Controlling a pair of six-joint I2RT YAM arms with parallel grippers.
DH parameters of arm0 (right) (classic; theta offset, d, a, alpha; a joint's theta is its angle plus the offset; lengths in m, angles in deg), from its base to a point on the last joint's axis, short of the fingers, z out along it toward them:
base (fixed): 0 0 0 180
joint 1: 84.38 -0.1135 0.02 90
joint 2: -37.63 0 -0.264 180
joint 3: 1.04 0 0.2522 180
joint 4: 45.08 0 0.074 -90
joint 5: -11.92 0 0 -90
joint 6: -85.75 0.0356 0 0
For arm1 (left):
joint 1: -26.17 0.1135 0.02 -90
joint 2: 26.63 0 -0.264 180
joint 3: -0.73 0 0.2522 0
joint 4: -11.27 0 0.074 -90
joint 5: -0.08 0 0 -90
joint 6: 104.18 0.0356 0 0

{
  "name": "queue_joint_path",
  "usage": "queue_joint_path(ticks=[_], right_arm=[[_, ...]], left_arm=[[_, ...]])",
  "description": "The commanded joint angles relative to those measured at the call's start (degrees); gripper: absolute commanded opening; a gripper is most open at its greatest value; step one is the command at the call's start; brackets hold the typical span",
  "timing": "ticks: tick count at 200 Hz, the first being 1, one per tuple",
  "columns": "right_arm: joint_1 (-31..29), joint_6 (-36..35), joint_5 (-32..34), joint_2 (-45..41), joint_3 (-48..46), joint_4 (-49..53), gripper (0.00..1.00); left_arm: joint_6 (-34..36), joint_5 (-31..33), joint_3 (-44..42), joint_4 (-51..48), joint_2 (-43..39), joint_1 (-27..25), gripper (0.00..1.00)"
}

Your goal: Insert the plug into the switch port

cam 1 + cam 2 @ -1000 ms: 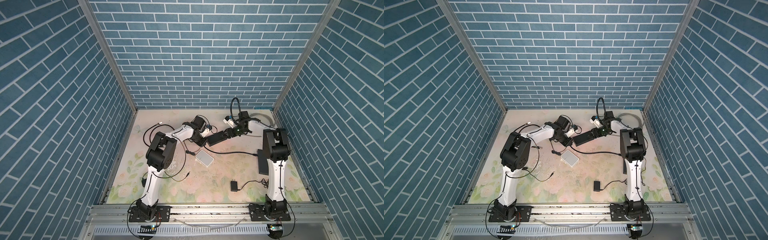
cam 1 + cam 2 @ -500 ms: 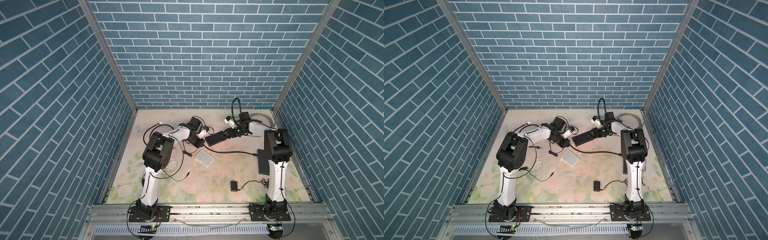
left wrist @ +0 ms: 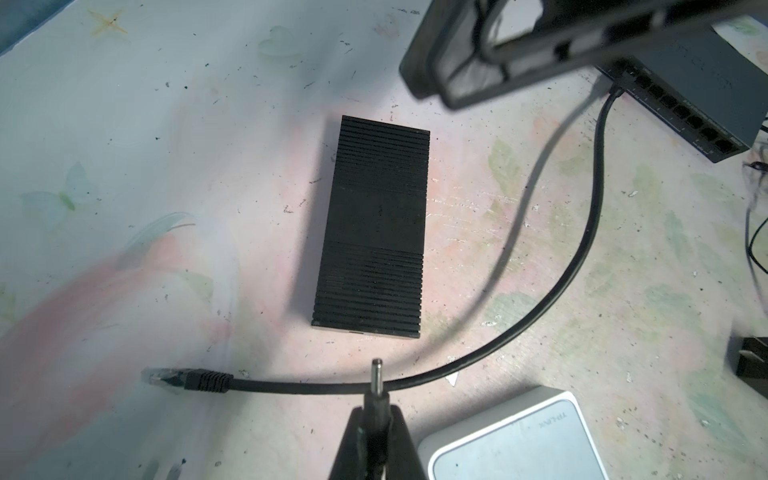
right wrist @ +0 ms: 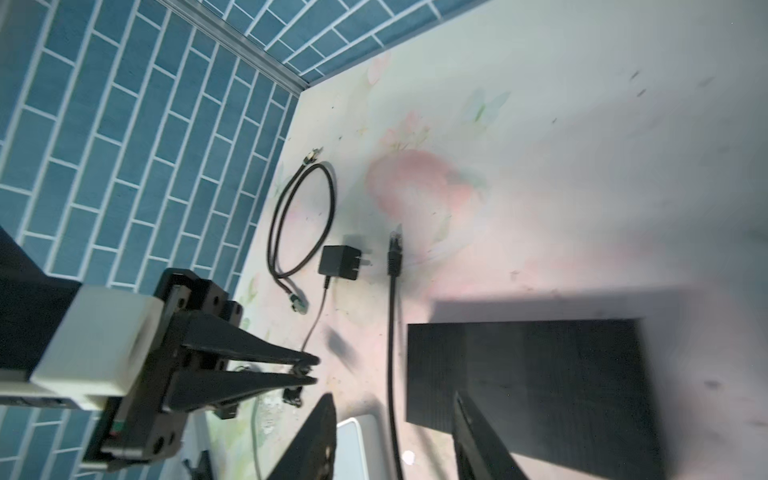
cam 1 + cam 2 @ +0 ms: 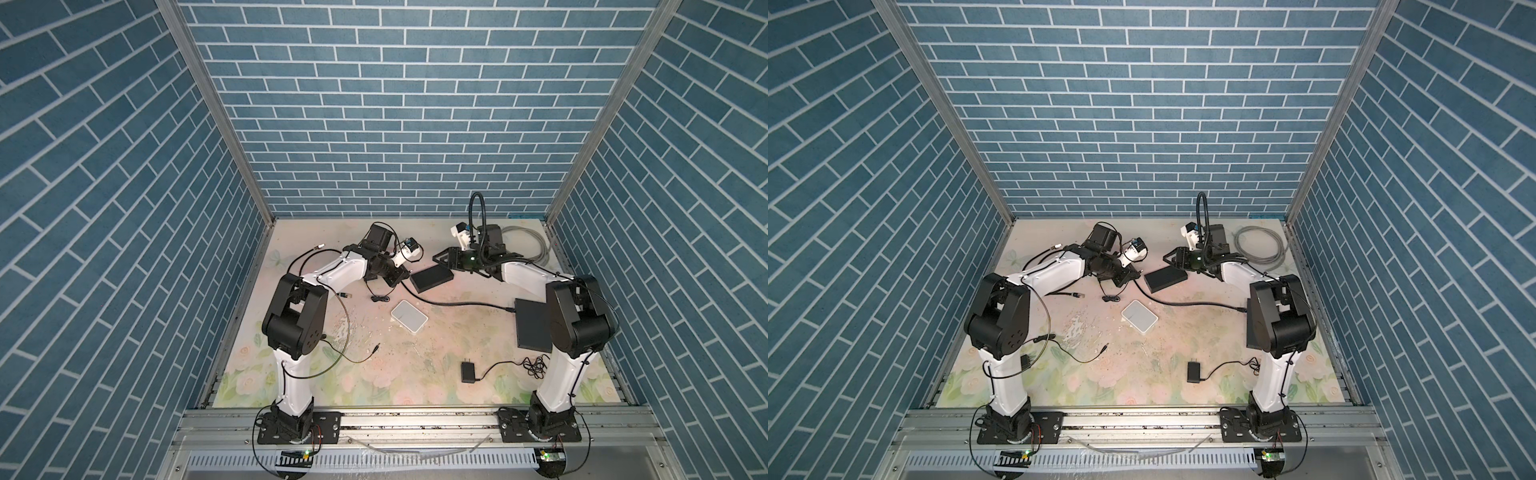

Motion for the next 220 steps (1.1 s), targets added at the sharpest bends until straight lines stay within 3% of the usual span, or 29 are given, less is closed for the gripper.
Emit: queue_joint_path(ticks=[1,91,127,220], right_arm=[[-2.65,14.85,-3.51,2.13,-2.5,-17.84,0.4],[-5.99,13.86,-4.25,5.97,-0.67,-15.71,0.27],[-6.32,16.56,-6.15,6.05,-1.13,-18.88,0.19],[-7.22,14.11,-6.37,5.44,-1.45,-14.61,0.18]], left_arm=[[1.41,-2.51,-0.68,1.17,-0.83,0.25,0.02],[0.53,-2.43,-0.15,1.96,-0.55,0.2,0.02],[0.0,-2.45,-0.16,2.31,-0.4,0.24,0.02],[-1.14,-1.57,-0.13,3.54,-0.21,0.24,0.02]])
